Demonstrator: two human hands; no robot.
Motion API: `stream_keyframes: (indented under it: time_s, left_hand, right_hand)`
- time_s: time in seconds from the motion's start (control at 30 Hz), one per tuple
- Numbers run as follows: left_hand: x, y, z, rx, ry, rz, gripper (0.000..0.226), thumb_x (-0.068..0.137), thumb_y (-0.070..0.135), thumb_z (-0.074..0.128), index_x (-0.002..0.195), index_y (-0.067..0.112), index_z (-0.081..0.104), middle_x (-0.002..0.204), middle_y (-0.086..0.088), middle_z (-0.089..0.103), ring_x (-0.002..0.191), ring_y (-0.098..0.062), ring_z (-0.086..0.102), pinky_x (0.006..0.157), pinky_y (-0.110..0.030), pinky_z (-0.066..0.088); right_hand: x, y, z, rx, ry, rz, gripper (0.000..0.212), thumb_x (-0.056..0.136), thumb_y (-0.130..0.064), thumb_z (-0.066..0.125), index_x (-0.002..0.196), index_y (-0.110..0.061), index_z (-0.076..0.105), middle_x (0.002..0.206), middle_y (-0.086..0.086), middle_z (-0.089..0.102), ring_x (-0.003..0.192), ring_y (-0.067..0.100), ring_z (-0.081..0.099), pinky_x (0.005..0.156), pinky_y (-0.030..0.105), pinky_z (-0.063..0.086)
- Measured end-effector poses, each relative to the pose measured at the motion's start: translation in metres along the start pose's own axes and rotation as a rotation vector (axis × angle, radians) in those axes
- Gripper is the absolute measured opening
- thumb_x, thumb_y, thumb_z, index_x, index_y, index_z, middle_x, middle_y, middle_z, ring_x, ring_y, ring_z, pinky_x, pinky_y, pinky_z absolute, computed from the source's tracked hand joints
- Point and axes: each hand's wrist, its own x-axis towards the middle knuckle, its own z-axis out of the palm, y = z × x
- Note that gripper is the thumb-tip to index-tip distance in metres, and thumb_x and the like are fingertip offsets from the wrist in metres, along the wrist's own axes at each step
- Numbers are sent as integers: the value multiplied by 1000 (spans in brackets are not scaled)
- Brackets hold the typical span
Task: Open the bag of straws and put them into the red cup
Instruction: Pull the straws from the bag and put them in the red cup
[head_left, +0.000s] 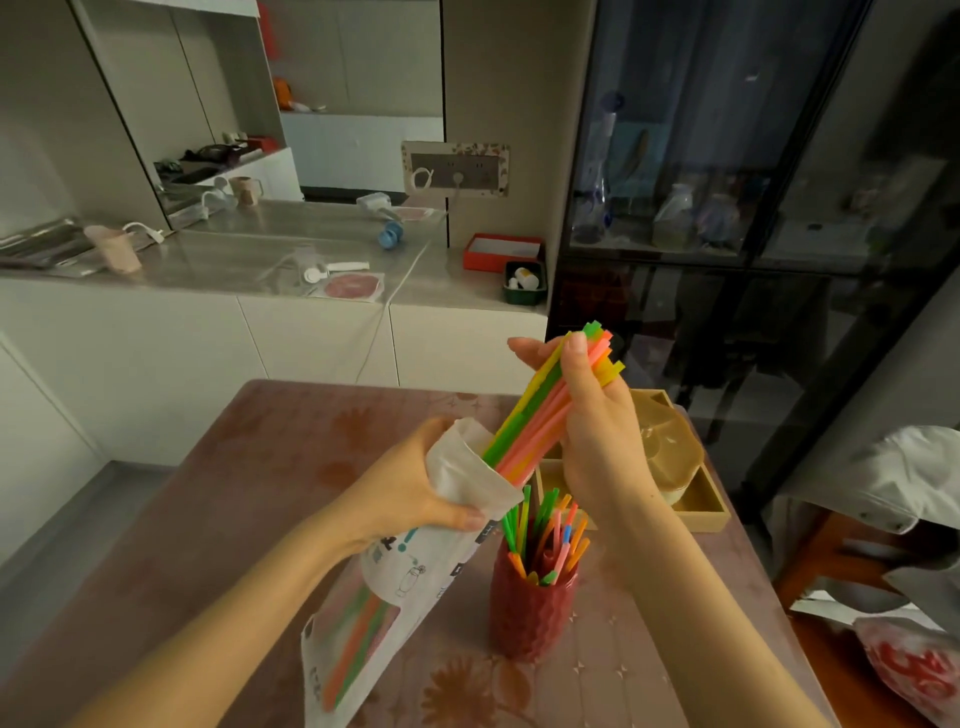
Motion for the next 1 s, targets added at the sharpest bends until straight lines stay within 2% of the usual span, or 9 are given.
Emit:
stream_keyframes:
  time_s: [0.07,0.2,0.37,0.47,0.6,0.7,0.8,0.9,1.0]
  left_hand:
    - [-1,-3,2,-6,15,-10,80,52,13,89,117,33,45,105,8,63,95,-9,63,83,-33,54]
    - [-1,-5,5,-55,31,0,76,55,9,87,112,38,45,103,7,63,91,-8,64,76,-27,55]
    - [0,-5,9,-83,28,13,74,57,10,86,112,38,45,102,8,63,89,-6,64,67,-19,54]
    - [0,-9,13,-86,32,19,76,56,11,87,113,39,44,104,8,62,92,-7,63,73,-24,54]
    - [1,-15,13,-47,47,26,82,55,16,88,120,34,41,106,11,60,95,-6,61,74,-22,51]
    - [0,-19,11,-37,61,20,85,55,15,88,122,34,38,107,14,58,94,-3,60,68,-15,49]
    - [0,-25,9,-11,73,24,88,55,16,87,124,35,36,111,15,55,97,-2,57,73,-18,48]
    - [0,-35,10,20,90,14,91,55,16,87,127,33,34,113,17,53,99,-1,56,80,-24,49]
    - [-1,-45,9,52,105,2,91,54,16,88,127,31,35,113,17,54,100,-4,57,82,-27,50]
  right_hand:
    - [4,-5,0,12,-18,-17,29,96,-38,40,87,-21,62,98,-5,75,93,4,68,62,15,54]
    - [8,-14,-1,127,5,-16,32,96,-39,38,91,-18,62,100,3,75,105,18,67,91,37,50]
    - [8,-18,-1,108,-27,31,30,94,-39,41,100,-18,60,106,1,74,103,13,67,75,27,52]
    - [8,-17,1,104,63,9,28,97,-34,40,97,-10,55,91,2,76,88,13,71,68,25,54]
    - [10,-20,2,229,146,-78,31,99,-30,39,79,-13,56,70,5,72,84,24,73,88,37,55]
    - [12,-30,-1,224,191,-153,30,99,-31,40,78,-14,54,64,3,69,77,25,72,90,44,54]
    - [12,-42,-3,278,182,-211,32,100,-32,40,75,-14,51,57,-1,58,57,18,62,72,36,57]
    - [17,-55,-8,350,208,-276,38,100,-33,39,67,-16,45,50,-5,40,43,9,36,45,23,36]
    - [27,-66,-20,411,246,-307,41,99,-35,40,63,-17,43,48,-6,32,42,8,25,41,22,25]
